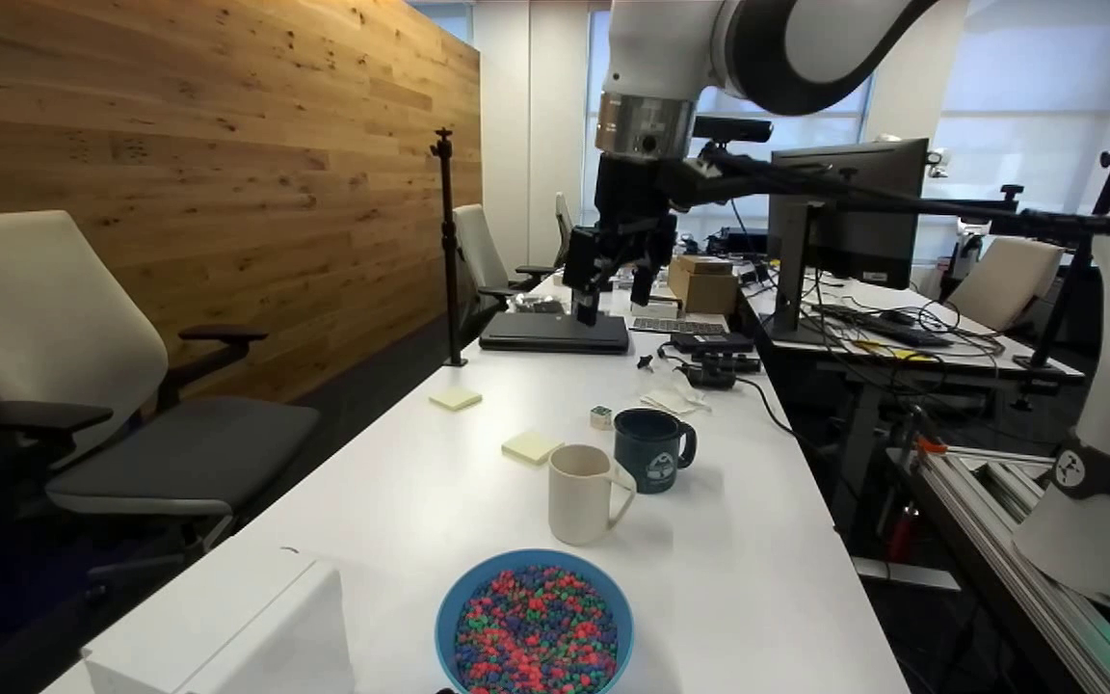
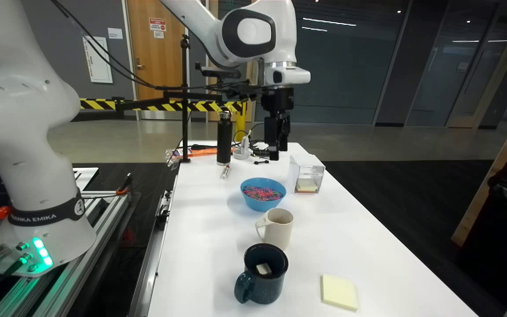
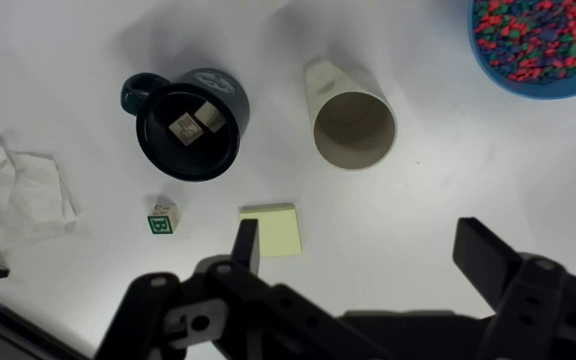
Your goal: Put the white mug on top of the dark green mug.
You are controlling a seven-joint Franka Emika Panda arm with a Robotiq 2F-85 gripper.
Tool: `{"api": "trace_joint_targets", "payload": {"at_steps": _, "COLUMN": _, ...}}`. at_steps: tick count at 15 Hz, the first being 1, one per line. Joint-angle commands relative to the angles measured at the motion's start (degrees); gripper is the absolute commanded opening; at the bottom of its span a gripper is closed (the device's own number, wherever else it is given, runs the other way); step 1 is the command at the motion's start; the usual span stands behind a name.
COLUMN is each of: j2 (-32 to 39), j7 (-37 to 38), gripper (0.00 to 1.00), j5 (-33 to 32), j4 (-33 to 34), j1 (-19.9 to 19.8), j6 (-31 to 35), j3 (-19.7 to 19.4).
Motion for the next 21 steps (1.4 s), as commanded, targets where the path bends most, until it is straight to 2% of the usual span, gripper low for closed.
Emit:
{"api": "trace_joint_targets", "payload": {"at_steps": 1, "j2": 4.6, "j7": -3.6, "gripper": 1.00, "j5": -1.0, "j4": 1.7, "j1": 0.9, "j6": 4.2, "j3": -3.6}}
{"api": "trace_joint_targets", "payload": {"at_steps": 5, "j2": 7.4, "j7": -8.7, "gripper": 1.00, "j5": 0.1, "j4": 1.9, "j1": 1.3, "j6": 8.3, "j3": -6.2}}
{"api": "trace_joint_targets", "payload": {"at_steps": 11, "j2": 9.9, "j7": -18.3, "gripper": 1.00, "j5": 3.8, "j4": 1.6, "j1": 1.5, "j6": 10.0, "j3": -8.3}}
{"api": "trace_joint_targets", "payload": {"at_steps": 16, "j2": 10.6, "j7": -35.4, "gripper": 1.00, "j5": 12.7, "j4": 1.4, "j1": 1.0, "j6": 8.5, "j3": -8.5}}
{"api": "trace_joint_targets", "payload": {"at_steps": 21, "j2": 11.0, "j7": -42.2, "gripper": 1.00, "j5": 10.8, "j4": 0.8, "j1": 0.7, "j6": 7.8, "j3": -9.9}}
